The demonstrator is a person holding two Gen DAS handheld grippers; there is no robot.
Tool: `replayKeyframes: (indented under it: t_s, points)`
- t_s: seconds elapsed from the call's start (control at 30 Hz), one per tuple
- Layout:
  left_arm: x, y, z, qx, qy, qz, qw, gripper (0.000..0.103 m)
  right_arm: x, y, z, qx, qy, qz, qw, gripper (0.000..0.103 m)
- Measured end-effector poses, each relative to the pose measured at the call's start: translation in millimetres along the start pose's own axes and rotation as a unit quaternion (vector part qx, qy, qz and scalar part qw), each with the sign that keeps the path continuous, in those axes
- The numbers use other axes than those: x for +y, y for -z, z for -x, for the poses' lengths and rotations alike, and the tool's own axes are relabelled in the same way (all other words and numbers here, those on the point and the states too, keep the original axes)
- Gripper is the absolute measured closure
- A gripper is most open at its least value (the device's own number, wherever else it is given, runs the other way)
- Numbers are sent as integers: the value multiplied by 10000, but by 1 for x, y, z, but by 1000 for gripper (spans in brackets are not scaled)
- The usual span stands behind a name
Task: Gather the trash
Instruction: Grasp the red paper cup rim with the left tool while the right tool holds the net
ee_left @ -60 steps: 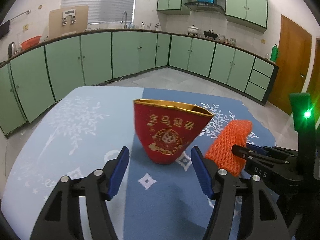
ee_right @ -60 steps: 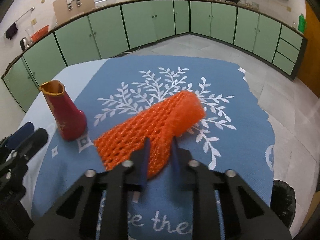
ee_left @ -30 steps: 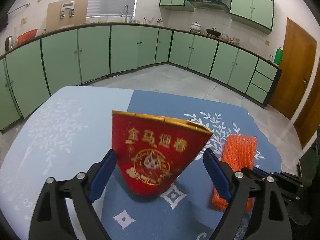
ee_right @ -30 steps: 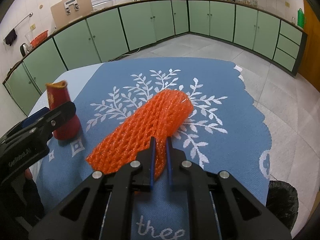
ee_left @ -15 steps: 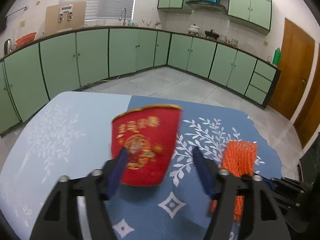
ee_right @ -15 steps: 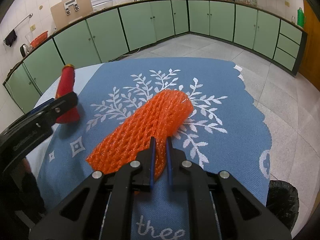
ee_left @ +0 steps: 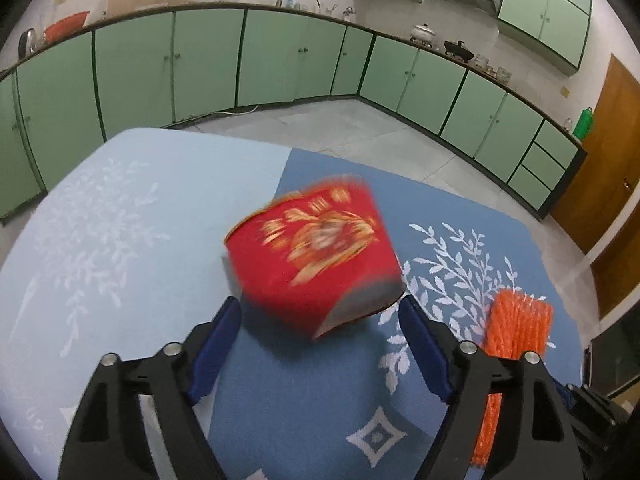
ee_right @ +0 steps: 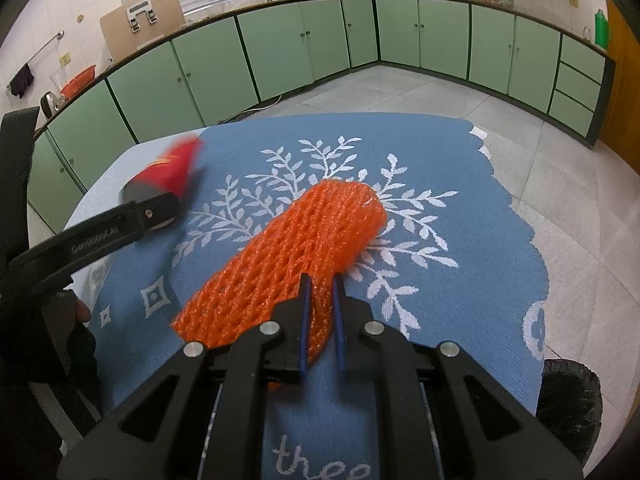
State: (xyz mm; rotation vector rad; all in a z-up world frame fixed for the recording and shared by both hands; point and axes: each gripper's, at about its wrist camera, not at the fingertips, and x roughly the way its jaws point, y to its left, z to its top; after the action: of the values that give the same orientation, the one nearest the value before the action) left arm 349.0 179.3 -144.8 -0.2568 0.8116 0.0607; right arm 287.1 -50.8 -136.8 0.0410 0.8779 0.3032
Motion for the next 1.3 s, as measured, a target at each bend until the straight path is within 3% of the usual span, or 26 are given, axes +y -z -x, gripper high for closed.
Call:
replayKeyframes:
  t_s: [0.07, 0.23, 0.53, 0.87, 1.3]
  points:
    - [-1, -1, -4, 49, 66, -25, 10000, 39, 0, 0, 0, 1, -3, -5, 10000, 93]
    - [-3, -5, -7, 66, 171, -26, 9998, 42, 0, 0, 0, 4, -11, -11, 10000, 93]
    - [-10, -2, -1, 4, 236, -85, 9997, 26, -4, -5, -1, 3, 16, 42, 10000, 93]
    - [-16, -15, -10, -8, 120, -118, 9999, 26, -11, -27, -6, -189, 64, 193, 9996, 95]
    - [-24, -30, -40, 232, -216, -207, 9993, 25, -19, -32, -17, -74, -59, 40, 9999, 95]
